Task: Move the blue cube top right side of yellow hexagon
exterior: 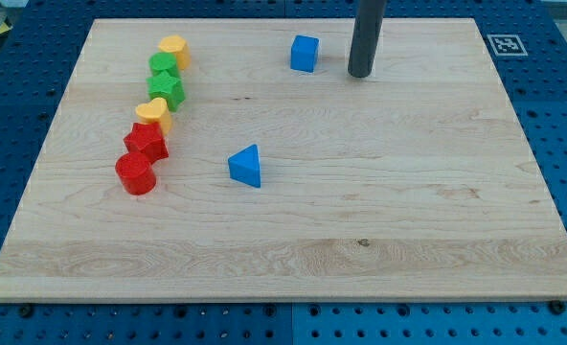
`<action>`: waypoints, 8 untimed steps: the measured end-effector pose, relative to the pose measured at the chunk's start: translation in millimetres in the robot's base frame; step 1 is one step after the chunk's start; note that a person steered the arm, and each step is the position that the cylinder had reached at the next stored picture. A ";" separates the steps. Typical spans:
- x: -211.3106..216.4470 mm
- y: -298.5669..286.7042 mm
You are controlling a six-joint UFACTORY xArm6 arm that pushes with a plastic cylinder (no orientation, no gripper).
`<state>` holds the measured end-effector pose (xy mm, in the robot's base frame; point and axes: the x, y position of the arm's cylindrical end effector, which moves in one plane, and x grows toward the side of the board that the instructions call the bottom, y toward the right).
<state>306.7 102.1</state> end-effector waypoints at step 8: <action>-52.6 -140.1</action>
<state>254.1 -37.9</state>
